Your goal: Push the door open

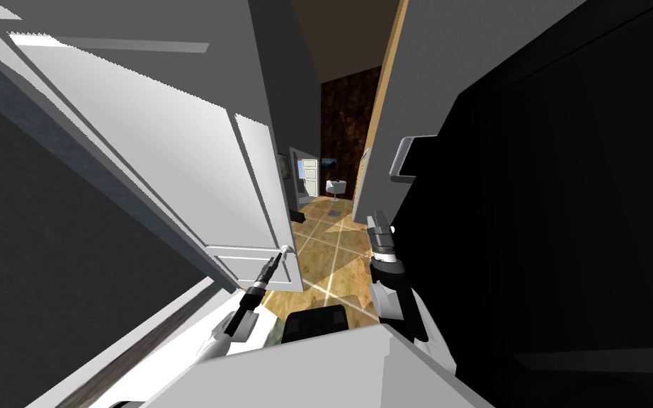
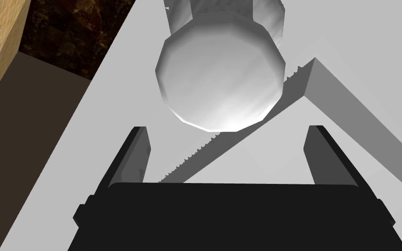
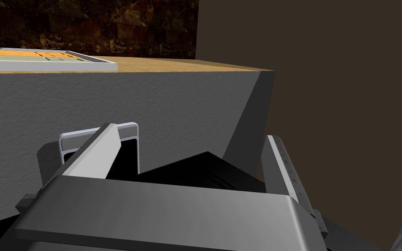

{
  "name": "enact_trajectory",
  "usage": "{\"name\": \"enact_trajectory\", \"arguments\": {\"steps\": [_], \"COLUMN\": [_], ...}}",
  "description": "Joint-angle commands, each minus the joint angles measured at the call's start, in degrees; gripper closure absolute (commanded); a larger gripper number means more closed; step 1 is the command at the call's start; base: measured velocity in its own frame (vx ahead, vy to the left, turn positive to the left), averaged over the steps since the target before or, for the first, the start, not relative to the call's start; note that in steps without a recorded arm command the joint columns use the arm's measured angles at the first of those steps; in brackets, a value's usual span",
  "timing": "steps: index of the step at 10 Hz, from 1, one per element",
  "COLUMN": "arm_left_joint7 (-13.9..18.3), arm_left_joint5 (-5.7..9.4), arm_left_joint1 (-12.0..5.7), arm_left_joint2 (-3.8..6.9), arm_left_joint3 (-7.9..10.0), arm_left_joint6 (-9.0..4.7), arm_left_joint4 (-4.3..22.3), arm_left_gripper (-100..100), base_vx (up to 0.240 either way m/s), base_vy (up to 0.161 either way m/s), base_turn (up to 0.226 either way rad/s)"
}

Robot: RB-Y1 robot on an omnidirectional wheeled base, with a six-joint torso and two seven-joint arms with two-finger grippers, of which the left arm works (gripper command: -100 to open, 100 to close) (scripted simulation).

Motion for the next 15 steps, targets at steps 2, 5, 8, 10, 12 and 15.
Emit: {"name": "enact_trajectory", "arguments": {"steps": [2, 5, 8, 10, 12, 15], "arm_left_joint7": [-4.3, -8.9, -12.3, -16.1, -19.1, -23.2], "arm_left_joint5": [-0.50, -1.00, -1.26, -1.79, -2.04, -2.54], "arm_left_joint1": [-0.11, -0.23, -0.28, -0.40, -0.46, -0.57], "arm_left_joint2": [0.32, 0.62, 0.77, 1.08, 1.23, 1.52], "arm_left_joint3": [0.30, 0.61, 0.77, 1.09, 1.24, 1.54], "arm_left_joint6": [0.44, 0.87, 1.09, 1.54, 1.76, 2.18], "arm_left_joint4": [0.4, 0.8, 1.0, 1.4, 1.6, 1.9], "arm_left_gripper": [-100, -100, -100, -100, -100, -100], "base_vx": [-0.063, -0.066, -0.052, -0.062, -0.064, -0.061], "base_vy": [-0.006, -0.017, -0.015, -0.022, -0.015, -0.015], "base_turn": [-0.007, -0.005, -0.003, -0.007, -0.004, -0.005]}}
